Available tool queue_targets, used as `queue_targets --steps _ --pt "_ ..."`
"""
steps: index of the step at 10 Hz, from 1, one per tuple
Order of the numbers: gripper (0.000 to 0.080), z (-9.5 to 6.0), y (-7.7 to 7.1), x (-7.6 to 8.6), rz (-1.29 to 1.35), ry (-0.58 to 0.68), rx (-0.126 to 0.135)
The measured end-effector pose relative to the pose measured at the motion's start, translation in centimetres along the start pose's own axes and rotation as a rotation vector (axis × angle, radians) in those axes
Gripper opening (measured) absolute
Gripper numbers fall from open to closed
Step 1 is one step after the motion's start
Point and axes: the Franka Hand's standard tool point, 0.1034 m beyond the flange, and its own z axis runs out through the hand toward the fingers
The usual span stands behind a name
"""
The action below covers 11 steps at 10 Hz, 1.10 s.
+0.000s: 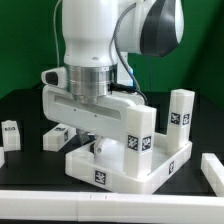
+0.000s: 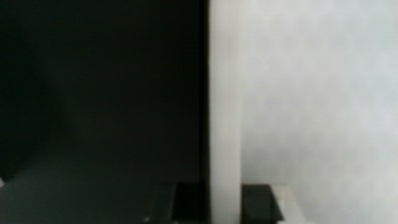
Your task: Assemble desk
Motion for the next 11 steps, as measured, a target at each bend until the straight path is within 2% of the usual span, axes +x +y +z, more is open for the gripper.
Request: queue_targets --steps 4,9,11 --pt "0.0069 -0.1 -2.0 0.9 -0.317 0.023 -0.034" --pt "0.0069 0.0 -1.5 1.0 -0.615 0.016 -0.048" --pt "0.0069 0.1 -2.3 1.0 -0.720 0.017 -0.063"
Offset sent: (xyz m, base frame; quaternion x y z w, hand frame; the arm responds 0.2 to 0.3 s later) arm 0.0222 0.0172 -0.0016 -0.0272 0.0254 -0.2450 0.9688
